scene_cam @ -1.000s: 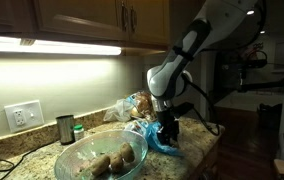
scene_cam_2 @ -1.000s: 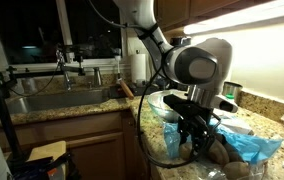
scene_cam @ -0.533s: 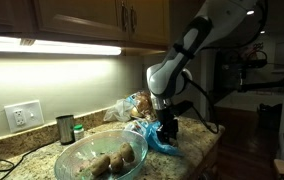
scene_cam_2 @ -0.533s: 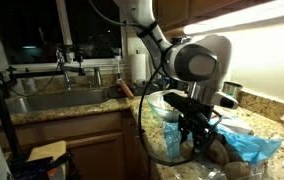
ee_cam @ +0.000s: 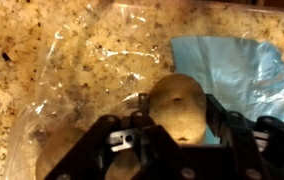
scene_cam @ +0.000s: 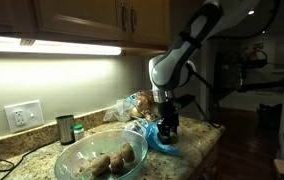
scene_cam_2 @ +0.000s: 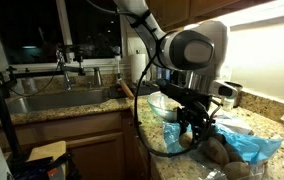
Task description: Remove three potatoes from the plastic bag and place them in the glass bowl on the left
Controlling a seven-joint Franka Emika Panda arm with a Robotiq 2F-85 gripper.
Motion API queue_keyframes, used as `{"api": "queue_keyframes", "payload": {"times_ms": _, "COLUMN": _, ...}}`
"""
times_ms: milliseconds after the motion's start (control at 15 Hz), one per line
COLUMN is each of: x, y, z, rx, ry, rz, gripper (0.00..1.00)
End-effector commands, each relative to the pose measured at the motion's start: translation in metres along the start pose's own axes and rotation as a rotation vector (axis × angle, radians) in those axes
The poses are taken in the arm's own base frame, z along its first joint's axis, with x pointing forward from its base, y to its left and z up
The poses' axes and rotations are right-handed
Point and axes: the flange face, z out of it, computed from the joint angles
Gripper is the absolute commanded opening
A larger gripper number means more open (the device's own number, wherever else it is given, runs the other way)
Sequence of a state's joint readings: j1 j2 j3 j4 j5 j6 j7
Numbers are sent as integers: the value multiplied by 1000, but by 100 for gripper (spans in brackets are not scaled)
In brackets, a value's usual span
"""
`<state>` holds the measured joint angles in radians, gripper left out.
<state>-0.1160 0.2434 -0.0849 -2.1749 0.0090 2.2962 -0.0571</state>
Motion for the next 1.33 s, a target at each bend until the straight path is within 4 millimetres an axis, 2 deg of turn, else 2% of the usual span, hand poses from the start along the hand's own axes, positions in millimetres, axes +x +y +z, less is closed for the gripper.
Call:
{"api": "queue_keyframes", "payload": {"times_ms": 0, "x": -26, "y": -5, "z": -25, "rx": -11, "ry": 18, "rz": -13, "gripper": 31}}
{"api": "queue_keyframes", "payload": {"times_ms": 333, "x": -33, "y": -21, "z": -53, "rx": -21, "ry": 65, "rz": -47, "gripper": 31}}
{"api": "queue_keyframes", "payload": {"times_ms": 533, "x": -34, "y": -37, "z": -68, "rx": -38, "ry": 92, "rz": -86, "gripper": 31}}
{"api": "queue_keyframes", "payload": {"times_ms": 933, "x": -30, "y": -76, "z": -79, "rx": -43, "ry": 111, "rz": -174, "gripper": 31}}
{"api": "queue_keyframes", "payload": {"times_ms": 1267, "x": -28, "y": -99, "z": -84, "rx": -46, "ry": 117, "rz": -230, "gripper": 31}}
